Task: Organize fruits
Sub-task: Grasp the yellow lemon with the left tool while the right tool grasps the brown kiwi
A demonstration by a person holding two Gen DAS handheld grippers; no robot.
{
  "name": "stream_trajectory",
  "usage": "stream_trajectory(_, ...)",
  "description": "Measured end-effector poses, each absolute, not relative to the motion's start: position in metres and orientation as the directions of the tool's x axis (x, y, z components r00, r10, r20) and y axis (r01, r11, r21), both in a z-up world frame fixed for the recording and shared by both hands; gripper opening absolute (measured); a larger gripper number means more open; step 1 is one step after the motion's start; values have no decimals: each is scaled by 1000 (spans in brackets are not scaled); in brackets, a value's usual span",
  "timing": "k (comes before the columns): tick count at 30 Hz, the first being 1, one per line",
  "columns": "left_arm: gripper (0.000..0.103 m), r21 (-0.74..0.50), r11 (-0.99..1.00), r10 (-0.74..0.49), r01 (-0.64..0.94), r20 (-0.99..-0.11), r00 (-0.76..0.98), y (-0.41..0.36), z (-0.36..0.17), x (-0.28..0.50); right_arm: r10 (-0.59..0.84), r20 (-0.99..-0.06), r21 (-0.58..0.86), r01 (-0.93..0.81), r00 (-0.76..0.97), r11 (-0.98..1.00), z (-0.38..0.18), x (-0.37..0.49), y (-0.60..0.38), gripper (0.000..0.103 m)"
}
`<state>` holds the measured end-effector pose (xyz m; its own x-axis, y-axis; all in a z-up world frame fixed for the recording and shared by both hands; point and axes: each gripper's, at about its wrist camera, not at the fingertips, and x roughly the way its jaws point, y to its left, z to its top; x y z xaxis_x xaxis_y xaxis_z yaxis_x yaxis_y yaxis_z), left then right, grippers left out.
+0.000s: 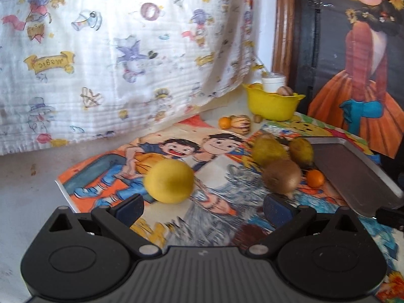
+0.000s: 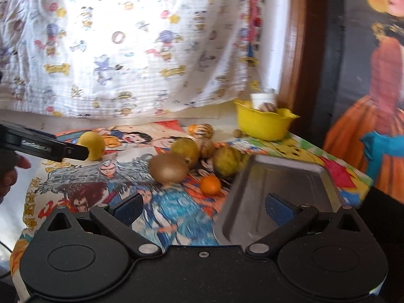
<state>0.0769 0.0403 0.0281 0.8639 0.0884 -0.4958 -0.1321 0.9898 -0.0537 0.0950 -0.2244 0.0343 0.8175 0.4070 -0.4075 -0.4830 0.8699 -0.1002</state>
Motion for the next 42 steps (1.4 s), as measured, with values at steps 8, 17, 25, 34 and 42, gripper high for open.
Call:
stream_trajectory(8, 103, -104, 974, 109, -199, -557, 823, 69, 27, 110, 511, -475, -49, -601, 717, 798, 57, 147, -197, 103)
stream_trajectory(17, 102, -140, 969, 82, -202, -591, 803, 82, 18, 130, 521, -554, 0, -626, 650, 780, 34, 192, -164, 98)
stream_trajectory(25, 96, -166, 962, 73, -216, -608, 791, 88, 8, 142, 513, -598, 20, -629, 616, 777, 20, 214, -143, 95)
stream_trajectory(34, 86, -143, 969, 73, -200, -609, 790, 82, 3, 149, 504, -618, 50, -610, 603, 791, 8, 228, -132, 86)
stream_trajectory(42, 78, -128, 967, 95, -219, -616, 782, 83, 3, 155, 497, -617, 53, -598, 611, 800, 3, 230, -127, 80)
